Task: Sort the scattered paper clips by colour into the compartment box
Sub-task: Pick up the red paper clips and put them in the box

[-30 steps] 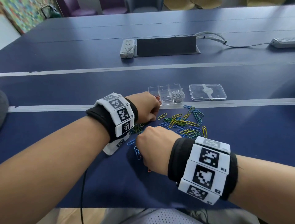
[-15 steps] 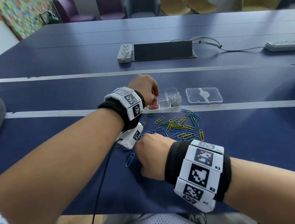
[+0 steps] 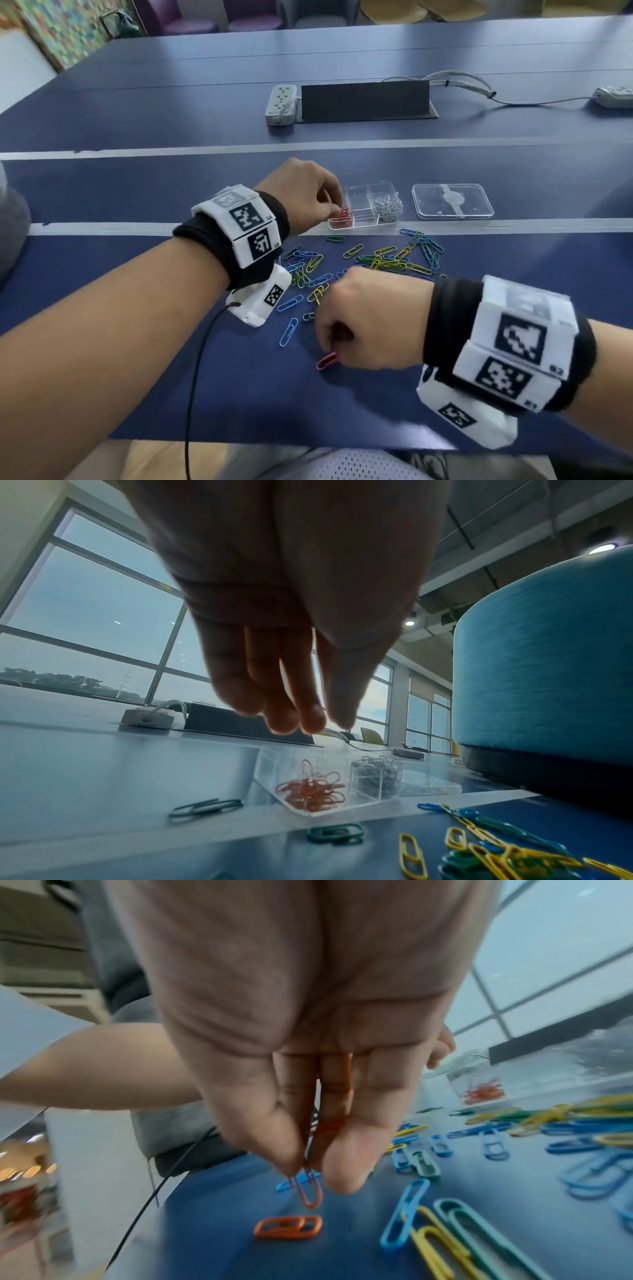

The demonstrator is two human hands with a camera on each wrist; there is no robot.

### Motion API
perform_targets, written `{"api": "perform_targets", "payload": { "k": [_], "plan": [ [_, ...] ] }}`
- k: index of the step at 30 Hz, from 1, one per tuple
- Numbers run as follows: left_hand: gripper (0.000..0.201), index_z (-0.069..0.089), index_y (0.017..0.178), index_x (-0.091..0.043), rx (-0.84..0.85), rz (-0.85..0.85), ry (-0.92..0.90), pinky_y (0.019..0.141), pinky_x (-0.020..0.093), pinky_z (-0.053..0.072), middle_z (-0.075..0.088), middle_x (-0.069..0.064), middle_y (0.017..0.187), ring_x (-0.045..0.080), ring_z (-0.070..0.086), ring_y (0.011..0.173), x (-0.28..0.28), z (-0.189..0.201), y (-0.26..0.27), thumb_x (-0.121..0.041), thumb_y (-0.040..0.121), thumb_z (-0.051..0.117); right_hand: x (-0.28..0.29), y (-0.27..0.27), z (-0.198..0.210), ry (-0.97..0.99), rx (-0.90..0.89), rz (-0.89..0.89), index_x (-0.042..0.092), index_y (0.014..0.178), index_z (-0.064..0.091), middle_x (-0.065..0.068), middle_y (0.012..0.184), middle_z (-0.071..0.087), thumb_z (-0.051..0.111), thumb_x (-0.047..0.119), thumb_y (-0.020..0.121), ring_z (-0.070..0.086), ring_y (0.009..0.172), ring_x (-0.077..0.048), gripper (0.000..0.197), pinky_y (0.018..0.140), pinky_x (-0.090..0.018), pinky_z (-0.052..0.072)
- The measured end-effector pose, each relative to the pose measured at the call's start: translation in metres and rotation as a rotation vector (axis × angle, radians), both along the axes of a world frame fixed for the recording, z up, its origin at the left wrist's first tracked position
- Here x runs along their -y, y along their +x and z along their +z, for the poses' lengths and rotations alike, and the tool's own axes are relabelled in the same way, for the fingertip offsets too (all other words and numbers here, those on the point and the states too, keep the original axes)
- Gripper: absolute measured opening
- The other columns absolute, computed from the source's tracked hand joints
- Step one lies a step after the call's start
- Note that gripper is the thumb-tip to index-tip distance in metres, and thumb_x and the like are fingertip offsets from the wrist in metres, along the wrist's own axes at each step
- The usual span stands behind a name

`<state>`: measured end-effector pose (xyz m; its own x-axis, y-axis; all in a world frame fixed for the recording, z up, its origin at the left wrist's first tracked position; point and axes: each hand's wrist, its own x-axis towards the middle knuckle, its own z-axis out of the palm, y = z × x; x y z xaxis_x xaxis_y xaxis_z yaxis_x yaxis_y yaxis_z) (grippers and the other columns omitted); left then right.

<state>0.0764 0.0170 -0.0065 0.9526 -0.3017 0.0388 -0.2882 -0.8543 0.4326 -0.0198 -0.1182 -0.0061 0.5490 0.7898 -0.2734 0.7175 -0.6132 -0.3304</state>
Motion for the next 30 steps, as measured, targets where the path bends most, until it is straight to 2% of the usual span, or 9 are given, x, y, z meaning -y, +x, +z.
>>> {"api": "perform_targets", "payload": {
  "k": [3, 8, 11, 13, 16, 20, 24, 27, 30],
  "plan": [
    [0.008, 0.074, 0.087, -0.02, -0.032, 0.007, 0.031, 0.062, 0.011, 0.042, 0.063, -0.007, 0.07, -0.005, 0.053, 0.06, -0.013, -0.002, -0.007, -0.022, 0.083, 0.067, -0.012, -0.015, -0.007, -0.125, 0.119, 0.139, 0.014, 0.094, 0.07, -0.008, 0.096, 0.068, 0.054, 0.018, 0.081, 0.062, 0.086, -0.031, 0.021, 0.073, -0.033, 0.053],
    [0.011, 0.073, 0.09, -0.02, -0.079, 0.049, 0.076, 0.068, 0.017, 0.043, 0.065, -0.006, 0.074, 0.002, 0.056, 0.063, -0.029, -0.004, -0.014, -0.024, 0.084, 0.066, -0.017, -0.025, -0.004, -0.195, 0.207, 0.177, 0.009, 0.095, 0.061, -0.01, 0.102, 0.061, 0.046, 0.015, 0.089, 0.044, 0.068, -0.03, 0.016, 0.052, -0.03, 0.033],
    [0.012, 0.073, 0.092, -0.021, -0.108, 0.064, 0.109, 0.073, 0.018, 0.043, 0.066, -0.005, 0.078, 0.009, 0.058, 0.071, -0.034, -0.004, -0.015, -0.026, 0.084, 0.066, -0.02, -0.027, -0.004, -0.216, 0.188, 0.19, 0.008, 0.096, 0.058, -0.012, 0.103, 0.059, 0.043, 0.006, 0.089, 0.058, 0.082, -0.036, 0.017, 0.061, -0.033, 0.039],
    [0.013, 0.072, 0.094, -0.021, -0.133, 0.067, 0.14, 0.074, 0.018, 0.043, 0.066, -0.004, 0.08, 0.01, 0.058, 0.073, -0.036, -0.004, -0.015, -0.026, 0.083, 0.066, -0.022, -0.024, -0.005, -0.217, 0.176, 0.172, 0.008, 0.095, 0.059, -0.011, 0.094, 0.059, 0.045, 0.004, 0.087, 0.055, 0.077, -0.036, 0.016, 0.059, -0.031, 0.04],
    [0.019, 0.069, 0.099, -0.023, -0.193, 0.062, 0.21, 0.079, 0.022, 0.046, 0.064, -0.005, 0.084, 0.013, 0.057, 0.078, -0.041, -0.005, -0.017, -0.029, 0.081, 0.069, -0.026, -0.019, -0.008, -0.24, 0.127, 0.087, 0.008, 0.096, 0.06, -0.005, 0.072, 0.047, 0.053, 0.009, 0.083, 0.043, 0.067, -0.03, 0.015, 0.047, -0.025, 0.03],
    [0.031, 0.065, 0.106, -0.024, -0.3, 0.027, 0.317, 0.082, 0.024, 0.047, 0.062, -0.007, 0.088, 0.013, 0.057, 0.082, -0.045, -0.007, -0.022, -0.031, 0.077, 0.074, -0.029, -0.015, -0.012, -0.233, 0.027, 0.035, 0.008, 0.095, 0.064, -0.01, 0.087, 0.064, 0.058, 0.013, 0.077, 0.057, 0.077, -0.033, 0.02, 0.062, -0.028, 0.046],
    [0.038, 0.066, 0.11, -0.024, -0.319, -0.009, 0.331, 0.077, 0.02, 0.043, 0.061, -0.008, 0.09, 0.012, 0.056, 0.081, -0.05, -0.008, -0.026, -0.031, 0.074, 0.076, -0.028, 0.003, 0.002, -0.191, 0.043, -0.031, 0.016, 0.09, 0.07, -0.006, 0.085, 0.069, 0.06, 0.017, 0.073, 0.061, 0.08, -0.027, 0.02, 0.066, -0.027, 0.049],
    [0.038, 0.068, 0.11, -0.023, -0.296, -0.03, 0.341, 0.076, 0.019, 0.043, 0.06, -0.007, 0.087, 0.011, 0.055, 0.079, -0.052, -0.008, -0.028, -0.024, 0.073, 0.077, -0.025, 0.04, 0.019, -0.142, 0.101, -0.209, 0.024, 0.091, 0.072, 0.002, 0.084, 0.07, 0.063, 0.022, 0.074, 0.057, 0.076, -0.017, 0.019, 0.069, -0.021, 0.045],
    [0.03, 0.07, 0.103, -0.019, -0.257, -0.025, 0.354, 0.073, 0.019, 0.043, 0.063, -0.005, 0.083, 0.011, 0.056, 0.079, -0.051, -0.01, -0.03, -0.016, 0.074, 0.076, -0.019, 0.087, 0.029, -0.085, 0.155, -0.447, 0.024, 0.083, 0.071, 0.005, 0.073, 0.061, 0.068, 0.026, 0.076, 0.055, 0.076, -0.018, 0.007, 0.07, -0.021, 0.042]
  ]
}}
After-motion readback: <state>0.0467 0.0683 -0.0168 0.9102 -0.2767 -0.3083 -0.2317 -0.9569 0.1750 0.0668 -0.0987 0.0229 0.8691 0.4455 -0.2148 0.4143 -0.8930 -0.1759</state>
